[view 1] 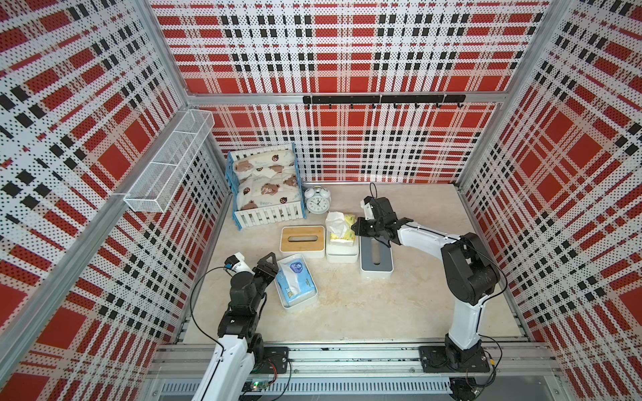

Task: Put the tissue paper into the tissue box
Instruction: Place the paper towel in the tissue box.

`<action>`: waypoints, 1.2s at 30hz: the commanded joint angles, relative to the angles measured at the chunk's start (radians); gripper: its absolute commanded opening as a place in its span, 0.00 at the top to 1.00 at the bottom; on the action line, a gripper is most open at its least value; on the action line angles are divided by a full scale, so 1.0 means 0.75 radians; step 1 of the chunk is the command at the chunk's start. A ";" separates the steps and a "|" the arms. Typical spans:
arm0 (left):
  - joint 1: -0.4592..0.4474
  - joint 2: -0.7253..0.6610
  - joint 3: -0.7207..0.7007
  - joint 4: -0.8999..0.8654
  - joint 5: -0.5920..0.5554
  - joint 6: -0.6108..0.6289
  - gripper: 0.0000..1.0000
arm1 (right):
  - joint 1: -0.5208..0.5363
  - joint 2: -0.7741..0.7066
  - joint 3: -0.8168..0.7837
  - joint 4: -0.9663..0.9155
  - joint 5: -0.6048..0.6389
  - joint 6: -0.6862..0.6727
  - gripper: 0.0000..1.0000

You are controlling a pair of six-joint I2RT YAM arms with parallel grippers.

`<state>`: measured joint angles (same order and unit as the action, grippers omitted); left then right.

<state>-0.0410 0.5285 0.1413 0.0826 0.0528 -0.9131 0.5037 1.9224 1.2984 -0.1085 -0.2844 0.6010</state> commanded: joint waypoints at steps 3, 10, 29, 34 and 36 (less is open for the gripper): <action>-0.007 0.003 -0.004 0.039 0.014 0.015 0.37 | 0.016 0.030 -0.001 0.020 -0.032 -0.005 1.00; -0.008 0.001 -0.006 0.039 0.014 0.013 0.37 | 0.016 0.021 -0.012 -0.022 0.010 -0.040 1.00; -0.011 0.059 -0.038 0.012 0.007 0.059 0.42 | 0.031 -0.248 -0.115 -0.254 0.122 -0.191 0.60; -0.062 0.185 -0.027 0.029 0.016 0.082 0.42 | 0.122 -0.360 -0.127 -0.446 0.331 -0.277 0.55; -0.078 0.224 -0.030 0.042 0.021 0.089 0.42 | 0.141 -0.403 -0.160 -0.478 0.353 -0.286 0.53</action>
<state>-0.0830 0.6750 0.1310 0.0906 0.0555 -0.8753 0.5846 1.6714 1.2079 -0.3721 -0.1028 0.4297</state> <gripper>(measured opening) 0.578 0.462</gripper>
